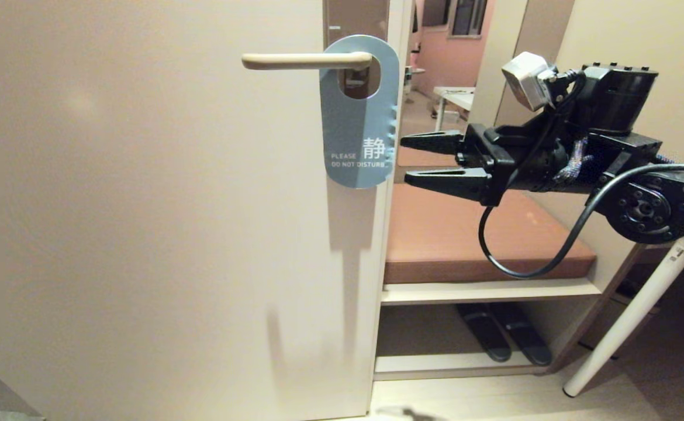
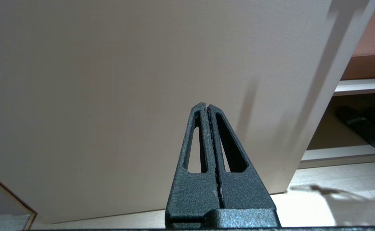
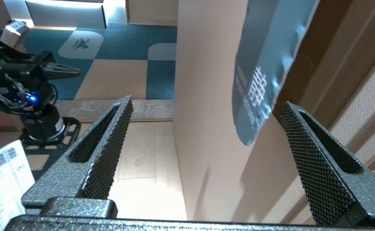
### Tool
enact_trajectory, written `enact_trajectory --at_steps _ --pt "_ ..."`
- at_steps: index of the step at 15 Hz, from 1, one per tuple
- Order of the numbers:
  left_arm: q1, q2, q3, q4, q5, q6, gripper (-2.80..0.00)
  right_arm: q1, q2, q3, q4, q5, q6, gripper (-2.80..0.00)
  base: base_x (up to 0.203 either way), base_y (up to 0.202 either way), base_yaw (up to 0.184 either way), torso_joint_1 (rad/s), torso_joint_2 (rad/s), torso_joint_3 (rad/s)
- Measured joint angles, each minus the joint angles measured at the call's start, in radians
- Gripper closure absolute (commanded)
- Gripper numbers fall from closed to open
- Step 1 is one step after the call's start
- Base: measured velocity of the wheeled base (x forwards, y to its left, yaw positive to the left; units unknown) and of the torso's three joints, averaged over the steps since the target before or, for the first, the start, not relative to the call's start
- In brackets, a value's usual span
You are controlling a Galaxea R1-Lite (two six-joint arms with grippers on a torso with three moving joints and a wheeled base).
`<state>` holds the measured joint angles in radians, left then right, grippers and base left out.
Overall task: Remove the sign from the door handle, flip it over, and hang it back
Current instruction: Take down the sign
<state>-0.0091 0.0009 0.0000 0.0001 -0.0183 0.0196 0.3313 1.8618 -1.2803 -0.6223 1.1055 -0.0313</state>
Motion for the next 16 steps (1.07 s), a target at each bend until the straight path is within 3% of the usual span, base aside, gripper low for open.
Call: enact_trajectory --at_steps 16 --pt "0.0 0.0 0.0 0.0 0.0 0.0 0.0 0.069 0.12 -0.157 0.001 0.0 -0.006 -2.8 0.0 0.0 0.0 0.0 0.0 0.0"
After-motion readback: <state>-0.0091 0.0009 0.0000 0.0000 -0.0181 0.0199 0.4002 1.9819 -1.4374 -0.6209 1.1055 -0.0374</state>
